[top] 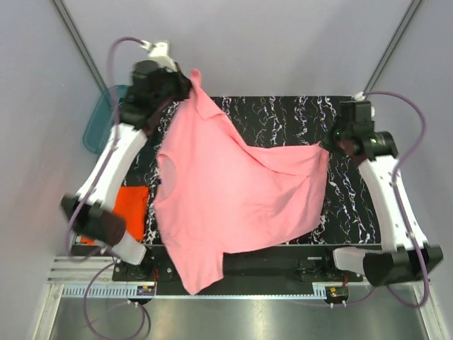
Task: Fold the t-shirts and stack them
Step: Flatten the tshirt out
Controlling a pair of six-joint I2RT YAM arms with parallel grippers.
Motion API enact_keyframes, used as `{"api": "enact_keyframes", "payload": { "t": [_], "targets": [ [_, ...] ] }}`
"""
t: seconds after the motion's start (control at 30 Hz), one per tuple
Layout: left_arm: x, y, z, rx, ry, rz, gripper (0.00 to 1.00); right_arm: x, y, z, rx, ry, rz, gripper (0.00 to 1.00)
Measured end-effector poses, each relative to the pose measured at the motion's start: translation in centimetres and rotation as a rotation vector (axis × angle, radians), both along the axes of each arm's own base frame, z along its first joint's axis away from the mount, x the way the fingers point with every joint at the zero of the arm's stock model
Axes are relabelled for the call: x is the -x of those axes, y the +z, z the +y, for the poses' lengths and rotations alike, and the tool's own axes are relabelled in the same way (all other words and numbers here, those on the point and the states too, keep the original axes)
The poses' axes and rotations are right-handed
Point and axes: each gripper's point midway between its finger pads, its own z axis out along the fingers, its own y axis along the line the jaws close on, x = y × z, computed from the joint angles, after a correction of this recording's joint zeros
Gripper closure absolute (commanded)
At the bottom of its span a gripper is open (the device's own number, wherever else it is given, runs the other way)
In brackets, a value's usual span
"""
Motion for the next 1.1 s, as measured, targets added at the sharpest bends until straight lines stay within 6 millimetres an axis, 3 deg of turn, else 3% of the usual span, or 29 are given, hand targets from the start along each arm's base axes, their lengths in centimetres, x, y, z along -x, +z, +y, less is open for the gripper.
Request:
{"api": "enact_keyframes", "payload": {
  "t": [0.1, 0.2, 0.27, 0.33, 0.4, 0.5, 0.57, 0.6, 0.67, 0.7, 0.73, 0.8, 0.9, 0.97, 1.1],
  "targets": [
    [-7.3, -11.9, -1.9, -0.1, -0.007, 0.221, 1.0, -2.7, -7.6, -1.1, 0.047, -0.05, 0.171, 1.0],
    [-11.9, -22.2, -2.4, -0.15, -0.007, 0.398, 1.0, -5.0, -13.0, -2.8, 0.064, -0.1, 0.296, 1.0],
    [-14.0, -26.6, -2.4, -0.16, -0.004, 0.463, 1.0, -7.1, -15.8, -3.9, 0.078, -0.121, 0.347, 1.0],
    [-16.4, -29.2, -2.5, -0.157, 0.0, 0.482, 1.0, -9.6, -18.1, -4.9, 0.103, -0.12, 0.385, 1.0],
    [-18.6, -30.1, -2.8, -0.137, 0.003, 0.469, 1.0, -12.3, -19.6, -5.8, 0.128, -0.111, 0.397, 1.0],
    [-20.6, -29.3, -3.0, -0.103, 0.007, 0.419, 1.0, -16.2, -21.2, -6.7, 0.144, -0.102, 0.383, 0.97],
    [-21.3, -28.2, -3.1, -0.087, 0.011, 0.381, 1.0, -17.9, -21.6, -7.0, 0.137, -0.101, 0.374, 0.89],
    [-21.7, -27.4, -3.1, -0.076, 0.013, 0.356, 0.99, -18.8, -21.7, -7.2, 0.131, -0.101, 0.365, 0.79],
    [-22.1, -26.4, -3.2, -0.069, 0.014, 0.326, 0.92, -20.0, -21.8, -7.4, 0.118, -0.097, 0.355, 0.71],
    [-22.2, -26.2, -3.2, -0.068, 0.014, 0.316, 0.75, -20.4, -21.8, -7.4, 0.11, -0.096, 0.351, 0.61],
    [-22.2, -26.1, -3.2, -0.07, 0.014, 0.313, 0.65, -20.8, -21.9, -7.5, 0.106, -0.099, 0.357, 0.53],
    [-22.1, -26.5, -3.0, -0.083, 0.024, 0.325, 0.58, -21.5, -21.8, -7.7, 0.102, -0.097, 0.367, 0.36],
    [-21.4, -27.1, -2.4, -0.115, 0.053, 0.359, 0.48, -21.7, -21.6, -8.0, 0.108, -0.089, 0.399, 0.18],
    [-19.6, -27.5, -1.9, -0.138, 0.07, 0.396, 0.44, -21.3, -21.0, -8.2, 0.117, -0.093, 0.43, 0.01],
    [-13.0, -27.0, -1.1, -0.179, 0.073, 0.489, 0.45, -19.5, -20.0, -8.1, 0.118, -0.092, 0.485, 0.0]
  ]
}}
